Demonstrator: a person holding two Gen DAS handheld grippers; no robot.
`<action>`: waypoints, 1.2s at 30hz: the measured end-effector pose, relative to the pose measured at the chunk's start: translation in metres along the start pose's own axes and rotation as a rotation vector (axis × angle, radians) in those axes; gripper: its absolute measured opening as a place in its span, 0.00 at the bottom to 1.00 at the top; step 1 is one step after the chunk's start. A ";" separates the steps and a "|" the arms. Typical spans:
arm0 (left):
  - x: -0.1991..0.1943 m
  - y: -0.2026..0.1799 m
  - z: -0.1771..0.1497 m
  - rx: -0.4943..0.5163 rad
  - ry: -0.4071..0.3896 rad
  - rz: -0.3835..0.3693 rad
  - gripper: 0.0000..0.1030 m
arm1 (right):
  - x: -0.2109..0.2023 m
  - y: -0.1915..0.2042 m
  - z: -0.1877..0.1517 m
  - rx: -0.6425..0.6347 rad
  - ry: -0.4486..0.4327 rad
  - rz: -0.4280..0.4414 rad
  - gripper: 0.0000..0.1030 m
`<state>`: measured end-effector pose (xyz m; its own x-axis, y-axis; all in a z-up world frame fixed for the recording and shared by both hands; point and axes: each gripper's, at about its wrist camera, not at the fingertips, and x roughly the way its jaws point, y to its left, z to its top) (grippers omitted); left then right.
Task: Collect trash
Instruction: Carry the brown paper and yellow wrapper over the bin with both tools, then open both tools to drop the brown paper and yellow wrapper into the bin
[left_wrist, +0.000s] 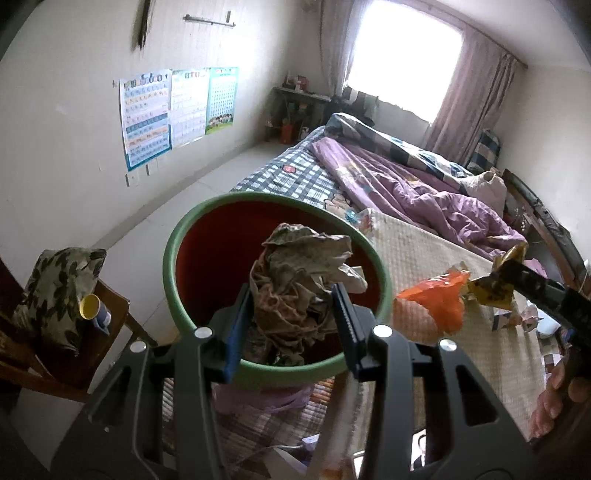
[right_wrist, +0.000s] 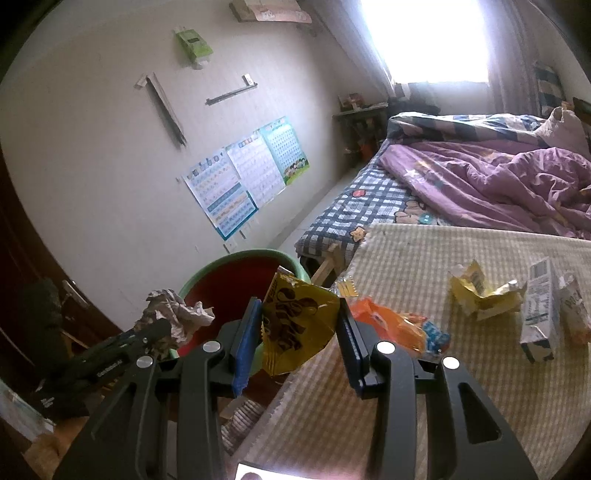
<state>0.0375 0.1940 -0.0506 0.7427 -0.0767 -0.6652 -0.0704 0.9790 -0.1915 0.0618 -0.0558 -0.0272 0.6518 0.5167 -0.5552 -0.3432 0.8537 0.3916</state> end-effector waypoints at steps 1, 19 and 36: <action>0.003 0.003 0.001 0.000 0.005 -0.002 0.40 | 0.003 0.002 0.002 -0.008 0.006 0.000 0.39; 0.037 0.024 0.001 0.008 0.070 -0.004 0.40 | 0.075 0.038 0.005 -0.081 0.132 0.037 0.39; 0.055 0.034 0.005 0.014 0.112 -0.004 0.42 | 0.115 0.059 0.001 -0.127 0.188 0.054 0.43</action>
<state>0.0794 0.2242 -0.0907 0.6638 -0.1010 -0.7411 -0.0575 0.9810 -0.1852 0.1175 0.0538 -0.0678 0.4966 0.5544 -0.6679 -0.4641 0.8198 0.3354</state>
